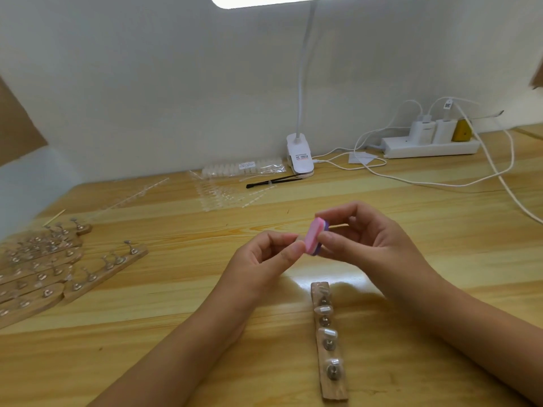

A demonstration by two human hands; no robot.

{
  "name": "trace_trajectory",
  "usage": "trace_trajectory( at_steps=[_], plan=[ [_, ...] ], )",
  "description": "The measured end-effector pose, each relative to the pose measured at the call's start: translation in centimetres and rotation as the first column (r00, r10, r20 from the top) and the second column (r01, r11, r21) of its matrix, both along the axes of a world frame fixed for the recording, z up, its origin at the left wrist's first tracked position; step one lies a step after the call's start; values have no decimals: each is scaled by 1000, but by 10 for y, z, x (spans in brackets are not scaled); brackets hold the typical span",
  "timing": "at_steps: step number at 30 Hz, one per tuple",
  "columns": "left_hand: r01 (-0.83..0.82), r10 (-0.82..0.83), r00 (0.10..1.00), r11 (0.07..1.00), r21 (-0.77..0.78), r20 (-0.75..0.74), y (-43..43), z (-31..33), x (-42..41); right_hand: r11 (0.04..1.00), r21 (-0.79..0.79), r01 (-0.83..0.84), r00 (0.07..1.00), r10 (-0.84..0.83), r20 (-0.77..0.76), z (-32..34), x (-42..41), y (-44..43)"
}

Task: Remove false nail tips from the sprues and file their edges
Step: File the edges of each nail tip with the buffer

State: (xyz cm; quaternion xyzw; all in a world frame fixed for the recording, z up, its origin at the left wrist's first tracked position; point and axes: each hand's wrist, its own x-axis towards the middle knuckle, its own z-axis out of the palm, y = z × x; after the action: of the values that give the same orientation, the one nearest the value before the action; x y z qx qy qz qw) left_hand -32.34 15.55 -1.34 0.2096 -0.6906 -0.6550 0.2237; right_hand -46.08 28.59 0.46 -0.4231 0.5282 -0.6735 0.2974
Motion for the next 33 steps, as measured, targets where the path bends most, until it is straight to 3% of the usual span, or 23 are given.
trace_trajectory(
  at_steps=[3, 7, 11, 14, 18, 21, 25, 28, 33],
  plan=[
    [-2, 2, 1000, 1000, -6, 13, 1, 0, 0, 994, 77, -79, 996, 82, -26, -3, 2, -1],
    [-8, 8, 1000, 1000, -7, 13, 1, 1, 0, 999, 0, 49, 998, -49, -45, -1, -1, 0],
    [9, -7, 999, 999, -39, 31, 1, 1, 1, 990, 130, -62, 982, 84, -170, 2, -5, 4],
    [14, -11, 999, 998, -57, 45, 2, 1, 1, 999, 32, 28, 988, -23, -151, 5, -9, 4],
    [22, -20, 999, 998, -51, 42, 3, 3, 2, 979, 193, -62, 963, 109, -247, 3, -9, 5],
    [33, -30, 999, 998, -60, 45, 3, 3, 3, 996, 89, 29, 967, -6, -254, 4, -8, 4],
    [29, -24, 998, 996, -79, 63, 3, 3, 2, 992, 125, -1, 956, 38, -291, 5, -9, 4],
    [22, -17, 998, 997, -76, 62, 4, 3, 1, 996, 46, 79, 964, -65, -258, 3, -10, 5],
    [10, -9, 999, 999, -36, 43, 3, 3, 2, 995, 75, 59, 964, -38, -262, -4, -3, 2]
  ],
)
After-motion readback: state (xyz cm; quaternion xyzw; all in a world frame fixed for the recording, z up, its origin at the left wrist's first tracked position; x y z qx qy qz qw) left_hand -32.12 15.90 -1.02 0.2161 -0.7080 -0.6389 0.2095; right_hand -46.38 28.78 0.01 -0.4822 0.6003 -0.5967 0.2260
